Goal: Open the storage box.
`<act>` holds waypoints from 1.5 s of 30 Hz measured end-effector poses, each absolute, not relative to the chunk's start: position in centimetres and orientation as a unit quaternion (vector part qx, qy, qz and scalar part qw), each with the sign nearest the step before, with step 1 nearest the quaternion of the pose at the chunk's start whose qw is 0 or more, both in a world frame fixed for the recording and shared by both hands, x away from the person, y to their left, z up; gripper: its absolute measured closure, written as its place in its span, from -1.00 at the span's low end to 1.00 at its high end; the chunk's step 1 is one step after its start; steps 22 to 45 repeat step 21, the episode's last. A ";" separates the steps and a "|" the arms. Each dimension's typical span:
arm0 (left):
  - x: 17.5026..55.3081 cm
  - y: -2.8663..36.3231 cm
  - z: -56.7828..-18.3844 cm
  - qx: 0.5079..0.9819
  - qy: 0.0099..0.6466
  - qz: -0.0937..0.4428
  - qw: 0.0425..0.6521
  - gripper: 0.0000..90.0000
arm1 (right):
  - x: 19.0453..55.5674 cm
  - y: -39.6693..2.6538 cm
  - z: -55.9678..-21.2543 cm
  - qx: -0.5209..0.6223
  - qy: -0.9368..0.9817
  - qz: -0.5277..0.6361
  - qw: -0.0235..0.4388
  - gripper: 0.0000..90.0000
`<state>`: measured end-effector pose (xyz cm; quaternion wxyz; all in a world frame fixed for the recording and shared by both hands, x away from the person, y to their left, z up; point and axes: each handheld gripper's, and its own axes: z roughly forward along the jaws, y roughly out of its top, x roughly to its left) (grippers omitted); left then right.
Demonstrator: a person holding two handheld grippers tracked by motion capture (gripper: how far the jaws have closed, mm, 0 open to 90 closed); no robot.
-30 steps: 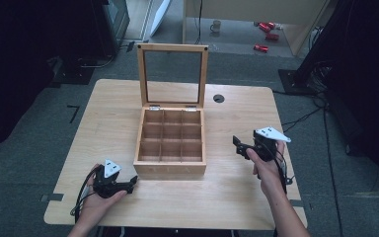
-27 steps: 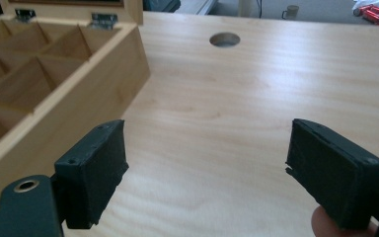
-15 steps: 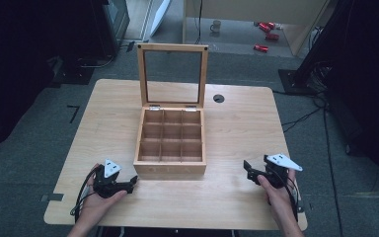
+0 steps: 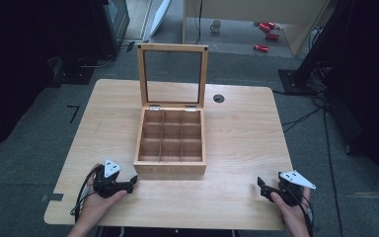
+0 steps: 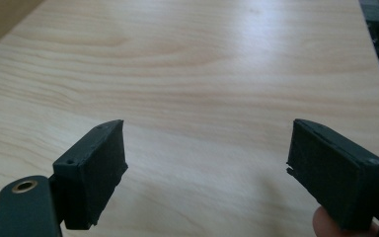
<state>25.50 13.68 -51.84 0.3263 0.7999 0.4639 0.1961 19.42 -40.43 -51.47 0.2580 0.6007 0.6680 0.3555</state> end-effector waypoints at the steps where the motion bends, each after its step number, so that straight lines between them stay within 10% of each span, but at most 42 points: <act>1: 25.5 13.7 -51.8 0.800 0.464 0.196 0.326 -0.73 | 19.0 -41.0 -51.7 0.610 0.662 0.353 0.254 -0.67; 45: 25.5 13.7 -51.8 0.799 0.465 0.197 0.326 -0.73 | 18.5 -41.2 -52.7 0.614 0.690 0.296 0.245 -1.00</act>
